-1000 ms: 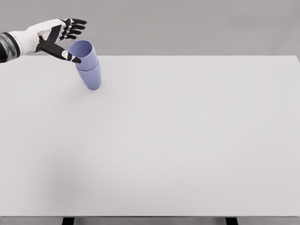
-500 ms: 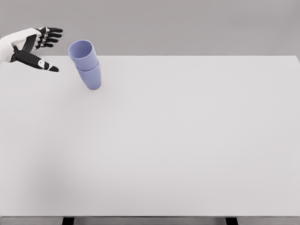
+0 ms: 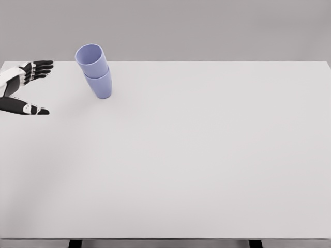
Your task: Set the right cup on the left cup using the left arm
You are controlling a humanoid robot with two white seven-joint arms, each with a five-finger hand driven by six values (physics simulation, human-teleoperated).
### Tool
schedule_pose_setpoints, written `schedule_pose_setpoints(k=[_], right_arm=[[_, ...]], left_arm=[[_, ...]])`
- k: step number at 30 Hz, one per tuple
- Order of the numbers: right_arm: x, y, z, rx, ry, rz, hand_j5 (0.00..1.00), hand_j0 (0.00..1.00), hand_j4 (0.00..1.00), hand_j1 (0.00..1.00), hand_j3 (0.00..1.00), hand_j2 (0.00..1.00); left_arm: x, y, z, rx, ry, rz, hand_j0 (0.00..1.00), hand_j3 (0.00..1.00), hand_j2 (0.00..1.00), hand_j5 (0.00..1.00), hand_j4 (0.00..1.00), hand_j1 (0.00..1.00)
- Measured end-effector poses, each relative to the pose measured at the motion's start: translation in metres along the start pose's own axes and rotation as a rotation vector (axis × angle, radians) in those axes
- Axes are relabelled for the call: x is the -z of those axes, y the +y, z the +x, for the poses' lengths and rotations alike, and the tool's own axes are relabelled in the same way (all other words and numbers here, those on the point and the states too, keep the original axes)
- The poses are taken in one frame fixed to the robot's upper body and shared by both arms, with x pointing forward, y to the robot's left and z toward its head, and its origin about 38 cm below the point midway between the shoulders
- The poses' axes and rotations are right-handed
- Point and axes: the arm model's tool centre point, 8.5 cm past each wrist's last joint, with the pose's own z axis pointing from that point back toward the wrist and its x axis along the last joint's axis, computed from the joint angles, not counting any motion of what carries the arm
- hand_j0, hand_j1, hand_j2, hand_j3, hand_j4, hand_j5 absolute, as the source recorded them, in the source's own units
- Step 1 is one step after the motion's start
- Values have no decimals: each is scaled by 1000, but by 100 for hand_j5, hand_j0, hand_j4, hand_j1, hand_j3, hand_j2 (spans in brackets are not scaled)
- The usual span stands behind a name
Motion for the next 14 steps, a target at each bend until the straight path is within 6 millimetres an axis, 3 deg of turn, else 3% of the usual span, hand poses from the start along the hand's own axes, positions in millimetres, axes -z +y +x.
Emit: schedule_pose_setpoints(k=[5,14], right_arm=[[0,0,0,0,0,0,100,100,100,100,100,100],[0,0,0,0,0,0,100,100,100,100,100,100]], left_arm=[[-16,-11,1,69,-111,11,100,100,100,100,100,100],[-18,-9,10,107,-151,16,100,100,100,100,100,100]])
